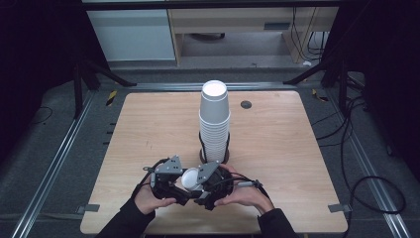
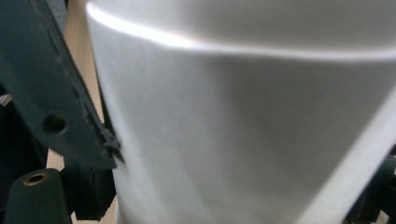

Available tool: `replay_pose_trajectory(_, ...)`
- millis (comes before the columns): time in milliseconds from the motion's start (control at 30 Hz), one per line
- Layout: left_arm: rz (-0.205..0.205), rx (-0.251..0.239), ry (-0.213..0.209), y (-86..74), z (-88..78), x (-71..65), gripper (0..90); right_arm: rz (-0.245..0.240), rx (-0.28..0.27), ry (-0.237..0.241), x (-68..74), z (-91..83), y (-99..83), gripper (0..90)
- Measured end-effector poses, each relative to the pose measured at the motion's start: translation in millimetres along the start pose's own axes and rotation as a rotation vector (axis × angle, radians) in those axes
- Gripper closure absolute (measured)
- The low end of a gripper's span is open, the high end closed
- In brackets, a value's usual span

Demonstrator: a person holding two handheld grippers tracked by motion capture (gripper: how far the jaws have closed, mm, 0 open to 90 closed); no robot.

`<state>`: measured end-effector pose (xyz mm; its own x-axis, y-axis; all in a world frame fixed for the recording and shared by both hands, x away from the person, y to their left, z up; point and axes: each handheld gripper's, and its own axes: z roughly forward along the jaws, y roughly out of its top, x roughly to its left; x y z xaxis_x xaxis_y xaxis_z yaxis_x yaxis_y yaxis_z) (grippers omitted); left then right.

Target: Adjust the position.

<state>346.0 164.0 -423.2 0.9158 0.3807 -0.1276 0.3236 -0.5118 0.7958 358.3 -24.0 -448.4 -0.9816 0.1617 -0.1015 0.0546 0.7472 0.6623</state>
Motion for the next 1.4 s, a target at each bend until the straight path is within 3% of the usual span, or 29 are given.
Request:
replay_pose_trajectory(833,-0.006,-0.033,0.004,1.3,-9.2,1.3,22.2,0.044,-0.047,-0.012,-4.0,-3.3,-0.2,8.3)
replay_pose_trajectory(1400,-0.015,-0.060,0.020,0.9,-21.5,7.6,22.4,0.059,-0.105,-0.048,-8.8,-22.4,-2.9,4.8)
